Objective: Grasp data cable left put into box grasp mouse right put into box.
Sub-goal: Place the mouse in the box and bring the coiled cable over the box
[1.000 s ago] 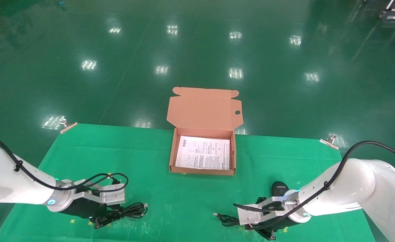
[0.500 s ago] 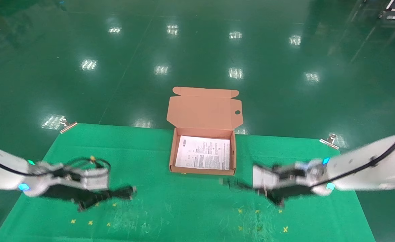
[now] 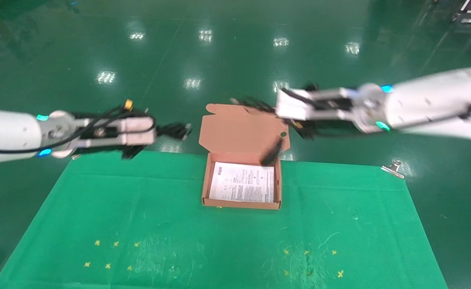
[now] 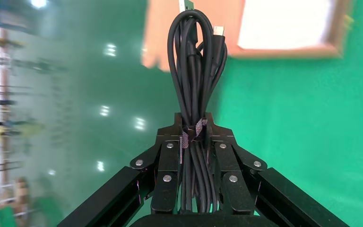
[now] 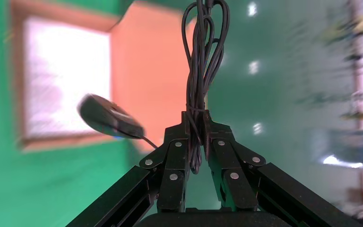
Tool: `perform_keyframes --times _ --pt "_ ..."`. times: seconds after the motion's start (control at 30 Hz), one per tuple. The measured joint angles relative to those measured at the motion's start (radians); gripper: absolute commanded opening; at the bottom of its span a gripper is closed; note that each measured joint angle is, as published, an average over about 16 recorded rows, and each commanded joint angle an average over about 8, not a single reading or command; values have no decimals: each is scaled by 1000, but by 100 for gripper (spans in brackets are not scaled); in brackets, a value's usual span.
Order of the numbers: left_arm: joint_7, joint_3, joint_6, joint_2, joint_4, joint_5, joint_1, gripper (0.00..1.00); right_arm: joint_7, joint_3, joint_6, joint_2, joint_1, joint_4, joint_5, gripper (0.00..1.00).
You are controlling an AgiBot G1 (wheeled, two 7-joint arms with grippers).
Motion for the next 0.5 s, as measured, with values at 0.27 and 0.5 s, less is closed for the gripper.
perform_keyframes --times 0.27,0.5 --pt "-63 -6 -62 48 -55 61 -31 0 -143 29 72 -142 81 -184 49 0" --pt "-70 -5 -88 67 -71 90 -42 0 -260 49 98 -224 124 -304 101 0"
